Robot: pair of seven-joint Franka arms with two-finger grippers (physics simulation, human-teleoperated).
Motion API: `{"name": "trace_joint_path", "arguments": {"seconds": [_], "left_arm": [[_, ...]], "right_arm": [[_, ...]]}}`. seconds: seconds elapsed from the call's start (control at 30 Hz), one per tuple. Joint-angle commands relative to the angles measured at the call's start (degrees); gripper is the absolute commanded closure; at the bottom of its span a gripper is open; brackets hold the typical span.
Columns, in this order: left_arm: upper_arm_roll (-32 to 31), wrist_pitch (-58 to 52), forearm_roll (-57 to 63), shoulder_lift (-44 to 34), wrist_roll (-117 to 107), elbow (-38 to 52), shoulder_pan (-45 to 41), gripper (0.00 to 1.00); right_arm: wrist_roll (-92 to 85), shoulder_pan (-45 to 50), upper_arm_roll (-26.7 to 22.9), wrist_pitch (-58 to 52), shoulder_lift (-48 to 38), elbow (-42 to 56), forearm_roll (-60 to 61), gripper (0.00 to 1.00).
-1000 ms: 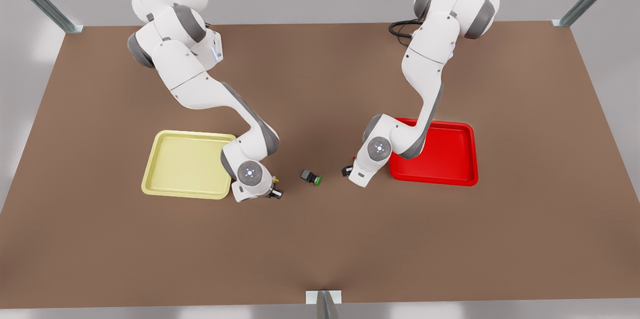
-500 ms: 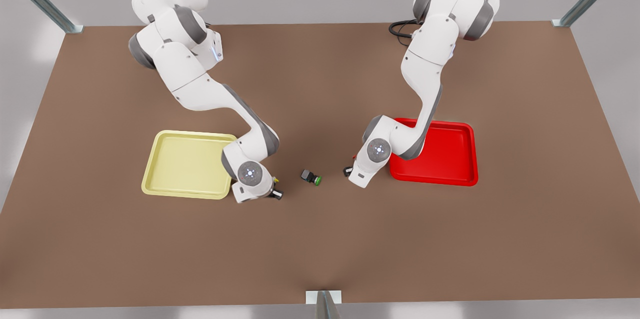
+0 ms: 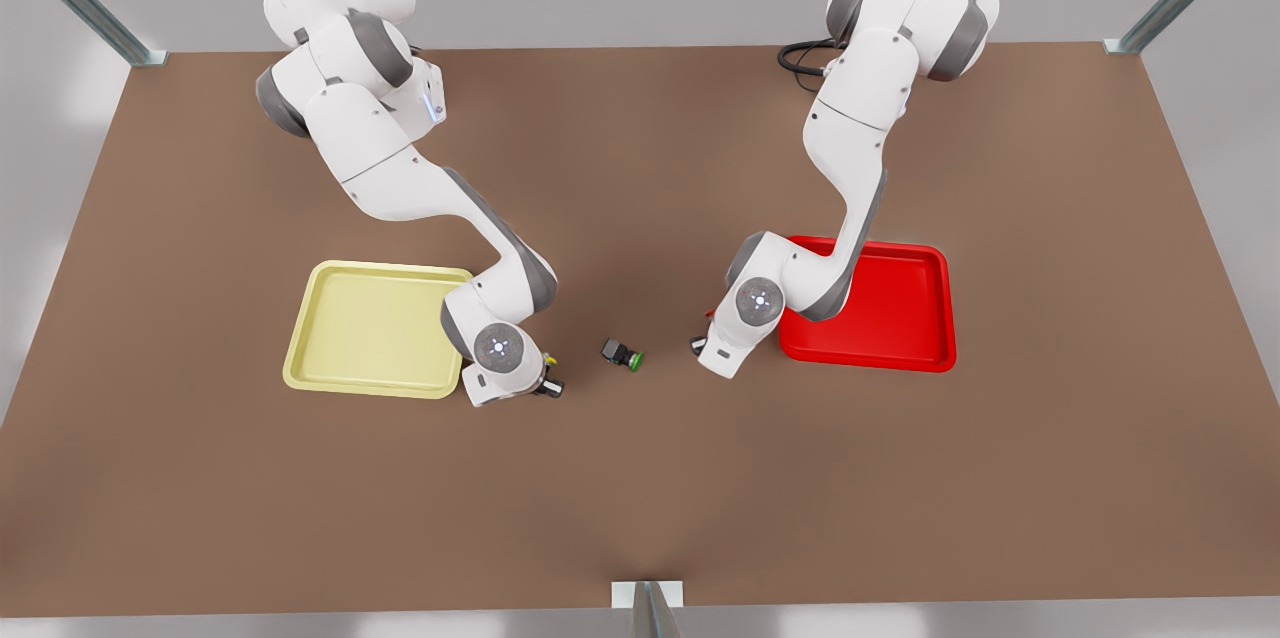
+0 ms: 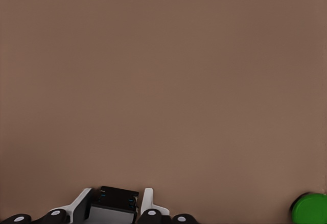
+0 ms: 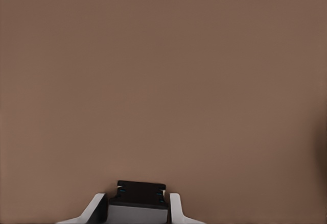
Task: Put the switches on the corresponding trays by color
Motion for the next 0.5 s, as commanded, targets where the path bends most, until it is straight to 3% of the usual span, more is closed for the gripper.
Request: {"name": "trace_joint_path", "arguments": {"seconds": [0.0, 0.37, 0.47], "left_arm": [[0.0, 0.0, 0.0, 0.0, 0.0, 0.0, 0.0, 0.52], [0.2, 0.0, 0.1, 0.0, 0.1, 0.2, 0.0, 0.51], [0.3, -4.4, 0.3, -2.5, 0.1, 0.1, 0.0, 0.51]], "right_arm": [[-0.1, 0.0, 0.0, 0.0, 0.0, 0.0, 0.1, 0.44], [-0.5, -0.2, 0.3, -0.5, -0.4, 0.4, 0.1, 0.46], [-0.7, -0.4, 0.4, -0.6, -0.8, 0.4, 0.1, 0.46]]}}
